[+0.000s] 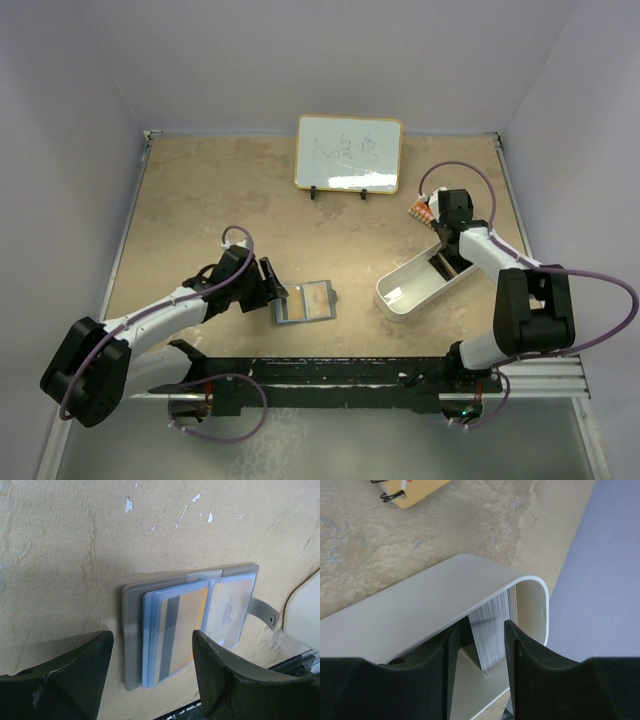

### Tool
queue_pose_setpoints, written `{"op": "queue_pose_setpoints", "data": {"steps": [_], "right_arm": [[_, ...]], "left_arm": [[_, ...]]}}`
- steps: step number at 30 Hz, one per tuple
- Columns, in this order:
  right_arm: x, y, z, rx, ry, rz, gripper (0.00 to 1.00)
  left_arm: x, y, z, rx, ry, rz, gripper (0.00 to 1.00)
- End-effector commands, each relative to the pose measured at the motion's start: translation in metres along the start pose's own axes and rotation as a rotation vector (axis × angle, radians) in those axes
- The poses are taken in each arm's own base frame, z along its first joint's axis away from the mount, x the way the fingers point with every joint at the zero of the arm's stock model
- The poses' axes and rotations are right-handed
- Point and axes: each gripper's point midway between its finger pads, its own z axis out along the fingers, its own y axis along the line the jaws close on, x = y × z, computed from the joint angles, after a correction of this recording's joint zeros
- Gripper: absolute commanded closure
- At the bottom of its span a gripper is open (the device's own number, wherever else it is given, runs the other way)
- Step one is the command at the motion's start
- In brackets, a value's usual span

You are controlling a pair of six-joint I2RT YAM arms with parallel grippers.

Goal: Put the credit cards into the card holder
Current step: Pick up the credit card from the storage box.

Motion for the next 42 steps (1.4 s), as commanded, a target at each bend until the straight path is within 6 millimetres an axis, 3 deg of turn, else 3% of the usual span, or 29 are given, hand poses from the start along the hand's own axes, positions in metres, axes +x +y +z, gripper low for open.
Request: {"op": "queue_pose_setpoints", "data": {"steps": [1,11,16,27,32,38,42], "right_arm": [[-0.015,-0.026,0.003,0.073,-0.033,-0.010,0.58],[-0.011,-0.022,0.011,0.064,-0.005,-0.030,0.57],[-0.011,-0.023,0.008,0.059,0.007,-0.018,0.67],[-0.024,-0.043,-0.004,0.112,-0.031,-0.003,0.74],[-0.023,-0.044,-0.005,0.113,-0.025,-0.007,0.80],[-0.027,-0.041,-0.005,0.082,-0.025,-0.011,1.00],[-0.026,-0.039,-0.015,0.046,-0.034,0.010,1.00]], "left_arm": [[-0.014,-0.002,0.005,-0.023,-0.058,0.017,0.37],[-0.024,-0.014,-0.001,0.009,-0.081,0.053,0.37],[-0.025,-0.019,-0.003,0.026,-0.080,0.060,0.37],[-0.018,-0.014,0.013,0.045,-0.069,0.032,0.37],[-0.021,-0.018,0.012,0.047,-0.073,0.043,0.37],[-0.020,-0.015,0.014,0.033,-0.064,0.053,0.37],[-0.017,-0.017,0.009,0.044,-0.047,0.056,0.37]]}}
